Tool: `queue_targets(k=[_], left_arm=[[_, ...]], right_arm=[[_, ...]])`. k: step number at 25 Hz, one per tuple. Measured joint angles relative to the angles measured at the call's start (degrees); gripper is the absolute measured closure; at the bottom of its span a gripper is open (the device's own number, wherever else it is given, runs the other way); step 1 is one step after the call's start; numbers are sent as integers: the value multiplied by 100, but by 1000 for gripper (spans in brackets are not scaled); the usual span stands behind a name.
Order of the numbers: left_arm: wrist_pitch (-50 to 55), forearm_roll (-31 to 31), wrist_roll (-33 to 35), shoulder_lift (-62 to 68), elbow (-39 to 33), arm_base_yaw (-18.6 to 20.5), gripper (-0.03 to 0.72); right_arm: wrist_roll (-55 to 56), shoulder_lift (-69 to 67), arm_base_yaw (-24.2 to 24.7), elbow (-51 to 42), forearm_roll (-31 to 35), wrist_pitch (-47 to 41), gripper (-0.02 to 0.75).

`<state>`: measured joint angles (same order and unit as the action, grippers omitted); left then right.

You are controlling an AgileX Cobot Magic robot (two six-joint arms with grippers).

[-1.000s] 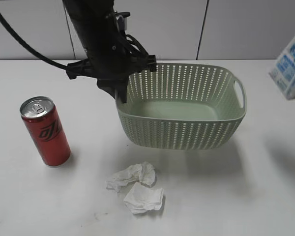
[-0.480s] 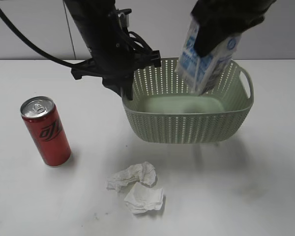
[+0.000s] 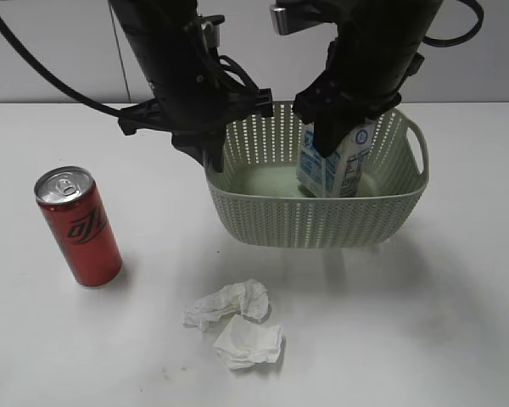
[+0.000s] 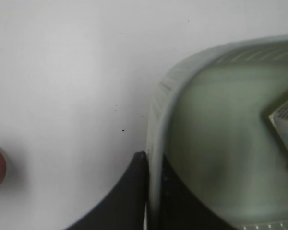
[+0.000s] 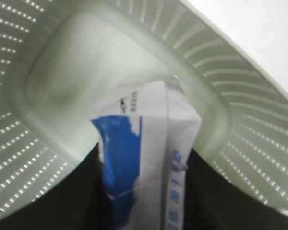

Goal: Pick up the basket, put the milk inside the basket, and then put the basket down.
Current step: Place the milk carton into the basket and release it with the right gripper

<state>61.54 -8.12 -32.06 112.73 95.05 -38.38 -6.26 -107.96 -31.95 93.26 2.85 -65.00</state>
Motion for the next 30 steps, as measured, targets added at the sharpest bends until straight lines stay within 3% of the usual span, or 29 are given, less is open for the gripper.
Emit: queue_targets(k=[4,8,11,21,30], left_arm=[[7,6,-32,0,0,0,680],[152,164,-76,43,-10,0,677],[208,198,-76,69,-17,13,677],[268,194,-81,69,-17,13,677],[376,197,-81,69,-17,27,677]], right_arm=[[-133,-6,0,0,108,19,447],[-166,-1,0,21,98,3,235],[-173,-1,0,35,99,-23,143],[-173,844,284,-110,306,-199,124],[-444,1834,2197,-1472,362,-235,147]])
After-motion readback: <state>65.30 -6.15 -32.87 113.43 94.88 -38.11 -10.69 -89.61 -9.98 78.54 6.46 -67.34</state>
